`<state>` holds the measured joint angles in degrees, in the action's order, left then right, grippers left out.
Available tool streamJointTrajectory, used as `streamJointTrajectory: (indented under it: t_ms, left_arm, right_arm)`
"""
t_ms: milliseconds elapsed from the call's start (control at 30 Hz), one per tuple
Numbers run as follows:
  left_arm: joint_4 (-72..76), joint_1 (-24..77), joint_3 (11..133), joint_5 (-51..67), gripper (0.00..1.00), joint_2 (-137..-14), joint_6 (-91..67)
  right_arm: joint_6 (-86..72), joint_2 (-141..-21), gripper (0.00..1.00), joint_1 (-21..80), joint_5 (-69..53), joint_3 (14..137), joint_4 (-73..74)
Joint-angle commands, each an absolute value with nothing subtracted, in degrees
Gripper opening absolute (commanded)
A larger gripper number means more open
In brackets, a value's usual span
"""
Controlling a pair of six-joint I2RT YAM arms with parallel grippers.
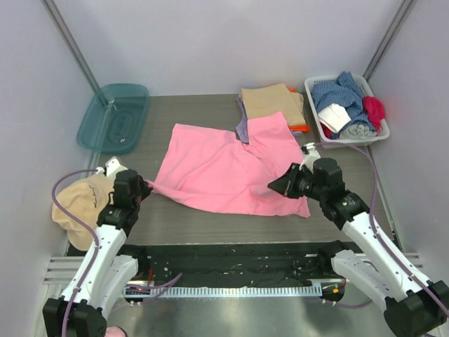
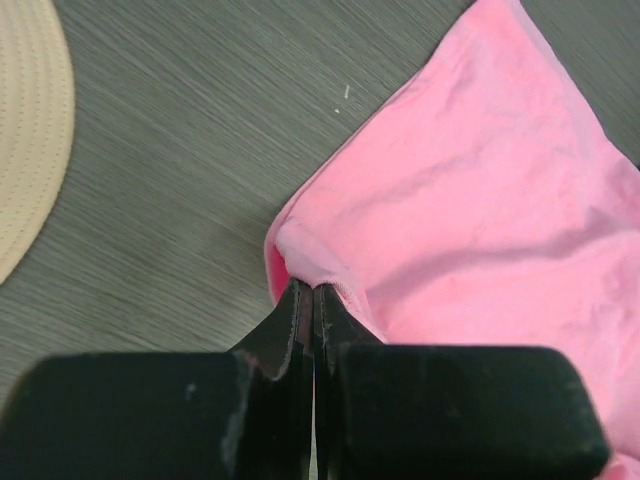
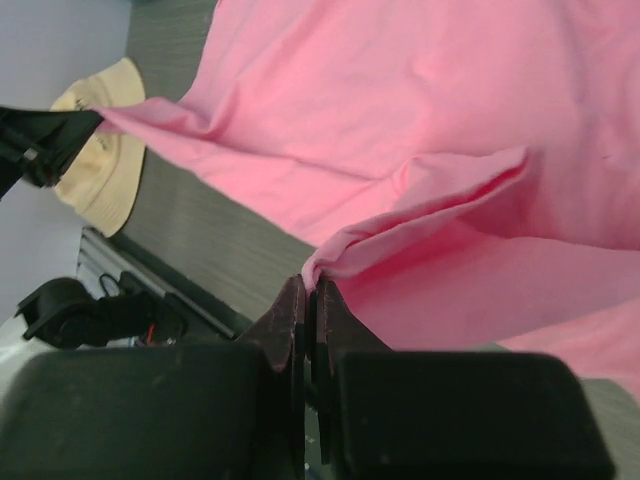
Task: Fold and stack the t-shirts
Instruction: Flatten the tshirt out
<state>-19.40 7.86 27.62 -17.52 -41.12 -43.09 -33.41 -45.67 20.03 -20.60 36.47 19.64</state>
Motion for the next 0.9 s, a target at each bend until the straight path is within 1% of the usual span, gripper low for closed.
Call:
streamJointTrajectory:
  t_ms: [0, 67, 233, 333, 400, 500, 533, 567, 600, 633, 667, 700, 767, 800, 833, 867]
  left_arm:
    - [-21.52, 7.65, 28.21, -23.64, 0.00, -39.90, -44.73]
    - [-22.50, 7.73, 29.00, -25.66, 0.00, -40.25, -45.26]
    - [-25.83, 7.73, 30.50, -30.23, 0.00, -41.57, -47.10]
    - [-26.01, 7.65, 31.72, -29.80, 0.00, -41.84, -46.67]
    - [-26.19, 7.65, 34.18, -27.08, 0.00, -41.75, -45.71]
    - [-27.77, 7.65, 41.03, -21.64, 0.00, -40.88, -42.11]
    - [-28.21, 7.65, 43.22, -20.40, 0.00, -40.52, -40.97]
    - [-29.61, 7.73, 48.11, -19.26, 0.00, -40.08, -38.52]
    - [-30.49, 7.73, 50.69, -16.72, 0.00, -39.64, -37.19]
    - [-31.89, 7.65, 53.67, -15.83, 0.00, -39.64, -36.05]
    - [-35.04, 7.73, 59.62, -14.95, 0.00, -39.64, -34.21]
    - [-36.37, 7.73, 62.46, -12.77, 0.00, -39.46, -33.15]
    - [-39.97, 7.73, 70.09, -10.99, 0.00, -39.11, -32.00]
    - [-40.95, 7.73, 72.40, -9.94, 0.00, -39.02, -30.86]
    - [-42.26, 7.73, 74.86, -7.67, 0.00, -39.20, -30.50]
    - [-46.02, 7.73, 79.84, -7.12, 0.00, -39.46, -30.50]
  right_arm:
    - [-40.86, -42.73, 0.01, 28.29, -15.92, 38.32, 23.90]
    - [-42.18, -41.40, 0.01, 31.89, -14.68, 38.58, 27.31]
    - [-46.14, -34.48, 0.01, 34.72, -13.01, 39.11, 35.75]
    - [-46.84, -30.78, 0.01, 34.72, -10.64, 41.29, 41.64]
    - [-46.58, -30.24, 0.01, 34.63, -8.36, 43.06, 43.33]
    - [-43.43, -32.42, 0.01, 34.72, -3.54, 50.95, 44.82]
    - [-42.37, -33.39, 0.01, 34.72, -2.04, 56.37, 45.43]
    - [-39.67, -35.05, 0.01, 34.72, -0.80, 59.04, 45.79]
    - [-38.42, -36.03, 0.01, 34.63, 2.34, 64.54, 45.88]
    - [-36.84, -36.99, 0.01, 34.63, 3.33, 67.30, 45.70]
    - [-34.13, -39.00, 0.01, 34.72, 4.30, 70.28, 45.79]
    - [-32.80, -39.98, 0.01, 34.72, 5.44, 75.88, 45.79]
    - [-30.16, -42.18, 0.01, 34.63, 5.10, 81.10, 45.97]
    - [-29.62, -43.84, 0.01, 34.63, 4.75, 85.73, 46.31]
    - [-29.18, -44.64, 0.01, 34.63, 3.35, 87.70, 47.01]
    - [-28.83, -45.17, 0.01, 34.72, 2.64, 89.37, 47.20]
